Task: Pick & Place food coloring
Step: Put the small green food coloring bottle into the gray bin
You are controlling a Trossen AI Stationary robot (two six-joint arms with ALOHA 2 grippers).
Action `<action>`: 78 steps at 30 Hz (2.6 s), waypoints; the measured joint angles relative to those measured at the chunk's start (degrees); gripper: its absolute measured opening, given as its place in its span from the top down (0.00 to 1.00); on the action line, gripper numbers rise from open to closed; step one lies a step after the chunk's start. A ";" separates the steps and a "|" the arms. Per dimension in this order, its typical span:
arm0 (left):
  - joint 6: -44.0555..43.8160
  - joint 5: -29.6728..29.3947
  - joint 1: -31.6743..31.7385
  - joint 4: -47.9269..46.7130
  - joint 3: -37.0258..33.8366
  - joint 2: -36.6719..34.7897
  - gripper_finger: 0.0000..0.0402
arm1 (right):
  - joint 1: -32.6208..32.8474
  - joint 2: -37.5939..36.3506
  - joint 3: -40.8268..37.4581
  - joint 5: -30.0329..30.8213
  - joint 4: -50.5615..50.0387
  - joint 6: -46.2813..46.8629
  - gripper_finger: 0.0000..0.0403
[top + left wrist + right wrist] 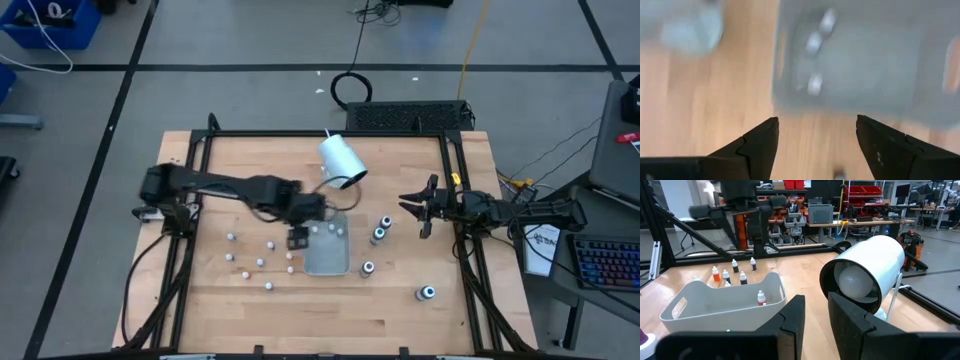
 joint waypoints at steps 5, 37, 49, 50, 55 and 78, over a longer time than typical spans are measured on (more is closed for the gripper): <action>-20.15 -3.63 -2.91 -4.47 -15.87 -10.84 0.34 | 0.00 0.00 0.01 0.00 0.00 0.01 0.81; -71.86 4.94 -9.61 4.12 -50.89 -28.60 0.34 | -0.02 0.00 0.02 0.00 0.02 0.00 0.81; -72.91 4.90 -9.63 9.24 -54.30 -28.60 0.34 | -0.01 -0.02 0.02 0.00 0.02 0.01 0.81; -72.91 4.43 -9.63 9.20 -54.41 -28.60 0.34 | -0.01 -0.01 0.01 0.00 0.02 0.00 0.81; -72.77 3.50 -9.63 9.13 -54.41 -28.60 0.34 | 0.00 0.00 0.02 0.00 0.02 0.01 0.81; -72.40 5.41 -9.59 8.03 -54.41 -28.60 0.42 | -0.01 0.00 0.01 0.00 0.02 0.00 0.81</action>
